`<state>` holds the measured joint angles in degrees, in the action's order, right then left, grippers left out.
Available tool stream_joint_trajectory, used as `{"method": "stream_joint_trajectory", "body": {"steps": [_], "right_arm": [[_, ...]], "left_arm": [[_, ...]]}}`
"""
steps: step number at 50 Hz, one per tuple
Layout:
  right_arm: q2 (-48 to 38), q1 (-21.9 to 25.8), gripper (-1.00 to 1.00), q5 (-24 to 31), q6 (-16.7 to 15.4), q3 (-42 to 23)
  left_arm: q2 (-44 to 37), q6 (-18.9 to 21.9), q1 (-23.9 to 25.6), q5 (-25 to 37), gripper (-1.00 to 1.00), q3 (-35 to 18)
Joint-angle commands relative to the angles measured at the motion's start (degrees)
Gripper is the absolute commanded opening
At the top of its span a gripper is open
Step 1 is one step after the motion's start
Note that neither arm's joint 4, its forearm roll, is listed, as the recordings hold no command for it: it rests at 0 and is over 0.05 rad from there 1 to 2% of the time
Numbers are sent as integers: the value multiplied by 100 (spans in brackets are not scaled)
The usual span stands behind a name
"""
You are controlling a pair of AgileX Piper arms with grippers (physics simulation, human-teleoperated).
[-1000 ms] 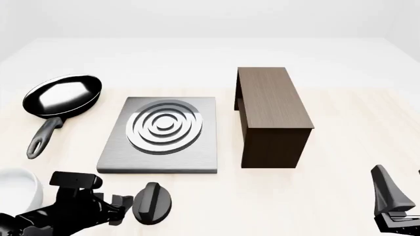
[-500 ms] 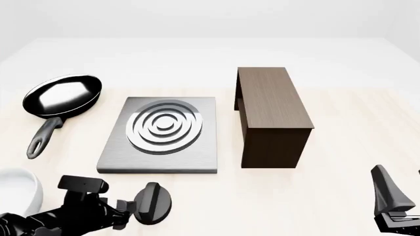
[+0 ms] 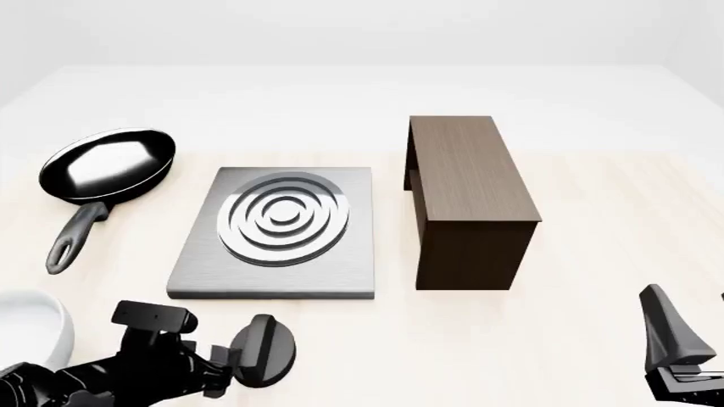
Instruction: Turn on the stove.
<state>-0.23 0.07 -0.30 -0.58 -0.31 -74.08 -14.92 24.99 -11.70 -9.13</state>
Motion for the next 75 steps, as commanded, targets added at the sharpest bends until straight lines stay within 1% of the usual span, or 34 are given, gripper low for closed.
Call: {"method": "stream_joint_trajectory", "body": {"steps": [1, 6, 14, 15, 18, 19, 20, 21, 22, 24, 25, 34, 49, 50, 52, 56, 62, 65, 67, 69, 71, 75], "right_arm": [[5, 17, 100, 0, -2, 3], [5, 16, 100, 0, -2, 3], [5, 16, 100, 0, -4, 3], [6, 16, 100, 0, -4, 3], [5, 15, 100, 1, 0, 3], [5, 15, 100, 1, 0, 3], [6, 16, 100, 0, -1, 3], [6, 16, 100, 0, -1, 3], [6, 15, 100, 0, -4, 3], [5, 15, 100, 1, 1, 3], [7, 16, 100, -2, -8, 3], [6, 15, 100, 0, -2, 3], [6, 15, 100, 0, -2, 3], [6, 15, 100, 0, -3, 3], [6, 15, 100, -1, -3, 3], [6, 16, 100, -1, -2, 3], [6, 16, 100, -1, -4, 3], [6, 16, 100, -1, -3, 3], [7, 15, 100, -2, -4, 3], [5, 15, 100, 1, 0, 3], [6, 16, 100, 0, -4, 3], [6, 15, 100, -1, -6, 3]], "left_arm": [[259, -173, 497, -88, 100, 16], [290, -263, 592, -62, 100, -9], [45, -711, 934, -242, 100, -50], [52, -708, 932, -241, 100, -51], [-4, -978, 1159, -284, 100, -71], [-3, -979, 1160, -284, 100, -71], [-41, -1234, 1349, -343, 100, -60], [-43, -1235, 1350, -346, 100, -60], [-62, -1351, 1451, -368, 100, -57], [33, -1208, 1354, -266, 100, -79], [27, -1249, 1376, -285, 100, -66], [78, -1207, 1287, -300, 100, 11], [396, -1061, 1093, -55, 100, 129], [516, -953, 996, 62, 100, 123], [590, -972, 1016, 137, 100, 113], [905, -841, 925, 441, 100, 72], [1218, -752, 818, 745, 100, 7], [1564, -530, 570, 1071, 100, -73], [1578, -453, 452, 1093, 100, -62], [1677, -482, 407, 1167, 100, -66], [1920, -396, 307, 1443, 100, -164], [2021, -326, 215, 1549, 100, -202]]}}
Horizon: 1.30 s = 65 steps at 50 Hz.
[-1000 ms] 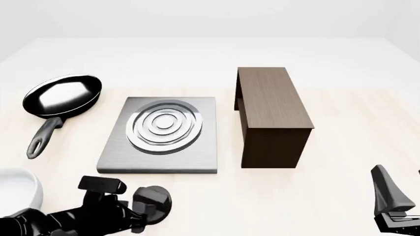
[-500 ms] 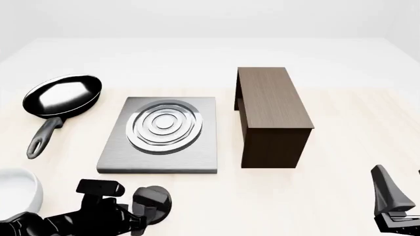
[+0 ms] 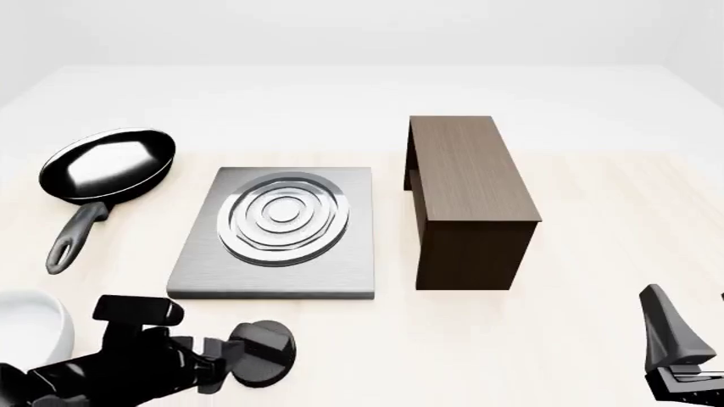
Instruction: Turn on the stove.
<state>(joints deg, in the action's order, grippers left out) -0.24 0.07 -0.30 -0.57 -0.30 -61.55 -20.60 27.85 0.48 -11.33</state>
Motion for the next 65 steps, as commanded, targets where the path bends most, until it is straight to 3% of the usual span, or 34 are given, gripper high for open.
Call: {"method": "stream_joint_trajectory", "body": {"steps": [1, 13, 31, 65], "right_arm": [[6, 15, 100, -1, -2, 3], [5, 14, 100, 1, -1, 3], [6, 17, 100, 0, -6, 3], [8, 26, 100, -6, -15, 3]], "left_arm": [[833, 283, -98, 408, 100, -7], [1368, 453, -370, 1019, 100, -303], [1830, 948, -1164, 1586, 100, -834], [1920, 1460, -2370, 1984, 100, -1676]]}}
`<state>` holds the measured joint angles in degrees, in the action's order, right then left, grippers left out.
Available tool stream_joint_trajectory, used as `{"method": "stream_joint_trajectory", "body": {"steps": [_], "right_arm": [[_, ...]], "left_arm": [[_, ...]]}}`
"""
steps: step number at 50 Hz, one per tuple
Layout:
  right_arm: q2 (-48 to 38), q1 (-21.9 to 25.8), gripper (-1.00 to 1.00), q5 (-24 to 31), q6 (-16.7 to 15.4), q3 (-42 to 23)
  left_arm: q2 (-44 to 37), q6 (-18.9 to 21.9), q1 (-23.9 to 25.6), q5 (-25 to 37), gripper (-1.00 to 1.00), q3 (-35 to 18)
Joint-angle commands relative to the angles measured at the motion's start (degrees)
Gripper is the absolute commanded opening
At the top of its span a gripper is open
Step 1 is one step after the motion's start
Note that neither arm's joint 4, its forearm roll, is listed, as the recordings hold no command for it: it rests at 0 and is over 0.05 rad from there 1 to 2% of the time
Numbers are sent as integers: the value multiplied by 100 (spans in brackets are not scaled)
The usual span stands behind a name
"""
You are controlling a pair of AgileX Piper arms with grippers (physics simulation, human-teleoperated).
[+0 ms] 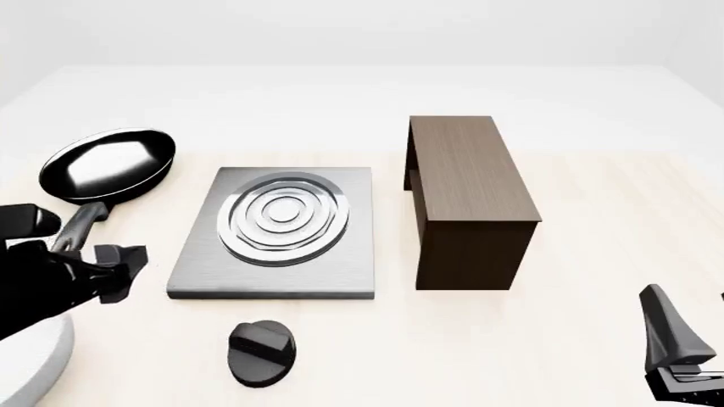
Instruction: Turn on the stove.
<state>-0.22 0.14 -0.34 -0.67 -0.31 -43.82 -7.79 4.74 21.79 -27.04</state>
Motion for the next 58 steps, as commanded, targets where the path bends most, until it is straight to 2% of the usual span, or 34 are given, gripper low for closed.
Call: {"method": "stream_joint_trajectory", "body": {"steps": [1, 24, 31, 58], "right_arm": [[7, 18, 100, -2, -6, 3], [7, 20, 100, -3, -9, 3], [7, 21, 100, -3, -9, 3], [8, 23, 100, -5, -12, 3]], "left_arm": [[143, 182, -64, -134, 100, -128], [95, 356, -317, -137, 100, -204], [163, 445, -448, -22, 100, -370], [221, 504, -658, 126, 100, -611]]}}
